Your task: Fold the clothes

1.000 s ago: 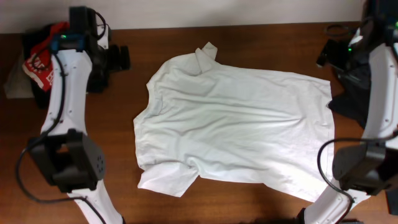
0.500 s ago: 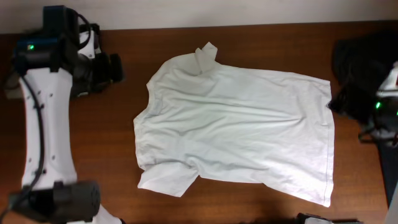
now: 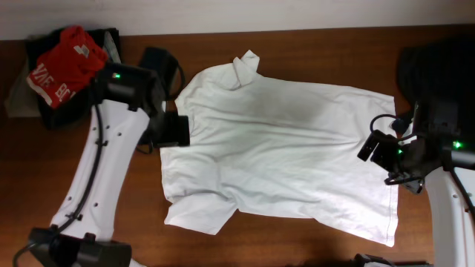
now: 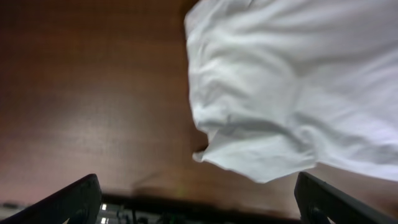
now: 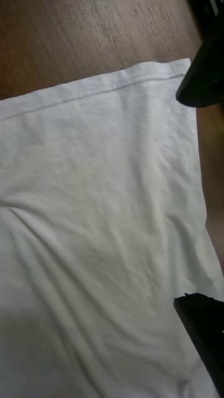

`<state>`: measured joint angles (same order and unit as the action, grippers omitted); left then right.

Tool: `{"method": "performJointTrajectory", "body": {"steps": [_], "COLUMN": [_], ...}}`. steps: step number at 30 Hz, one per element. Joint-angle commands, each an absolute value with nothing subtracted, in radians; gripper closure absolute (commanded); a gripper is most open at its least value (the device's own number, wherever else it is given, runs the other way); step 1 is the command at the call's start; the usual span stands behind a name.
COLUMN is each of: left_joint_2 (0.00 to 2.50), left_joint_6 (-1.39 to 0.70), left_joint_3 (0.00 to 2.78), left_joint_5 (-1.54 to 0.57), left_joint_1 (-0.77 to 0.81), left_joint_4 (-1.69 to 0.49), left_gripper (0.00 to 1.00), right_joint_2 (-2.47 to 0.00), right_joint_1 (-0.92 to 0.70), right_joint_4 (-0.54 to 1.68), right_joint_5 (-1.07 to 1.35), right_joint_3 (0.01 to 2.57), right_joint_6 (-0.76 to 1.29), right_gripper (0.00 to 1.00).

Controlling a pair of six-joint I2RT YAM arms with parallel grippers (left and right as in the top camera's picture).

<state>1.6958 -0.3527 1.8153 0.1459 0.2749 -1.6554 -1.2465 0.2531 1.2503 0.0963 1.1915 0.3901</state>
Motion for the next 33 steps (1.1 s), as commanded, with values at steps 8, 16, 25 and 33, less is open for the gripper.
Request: {"method": "performJointTrajectory", "body": {"steps": [8, 16, 25, 33], "left_joint_2": [1.412, 1.404, 1.404, 1.406], "left_joint_6": [-0.366, -0.366, -0.341, -0.345], "left_joint_3": [1.426, 1.05, 0.721, 0.709], "left_joint_5": [0.098, -0.079, -0.153, -0.163], "left_joint_1": [0.277, 0.277, 0.277, 0.277], "left_joint_4": [-1.509, -1.315, -1.028, -0.9], "left_gripper": [0.01, 0.09, 0.2, 0.24], "right_joint_2": [-1.245, -1.336, -1.398, -1.338], "right_joint_1": [0.256, 0.256, 0.256, 0.256], "right_joint_4": [1.192, 1.188, 1.177, 1.242], "right_joint_5": [0.094, 0.094, 0.093, 0.093], "right_joint_3": [1.187, 1.187, 1.187, 1.187], "right_joint_6": [0.401, 0.393, 0.394, 0.393], "right_gripper": [0.01, 0.01, 0.01, 0.01]}}
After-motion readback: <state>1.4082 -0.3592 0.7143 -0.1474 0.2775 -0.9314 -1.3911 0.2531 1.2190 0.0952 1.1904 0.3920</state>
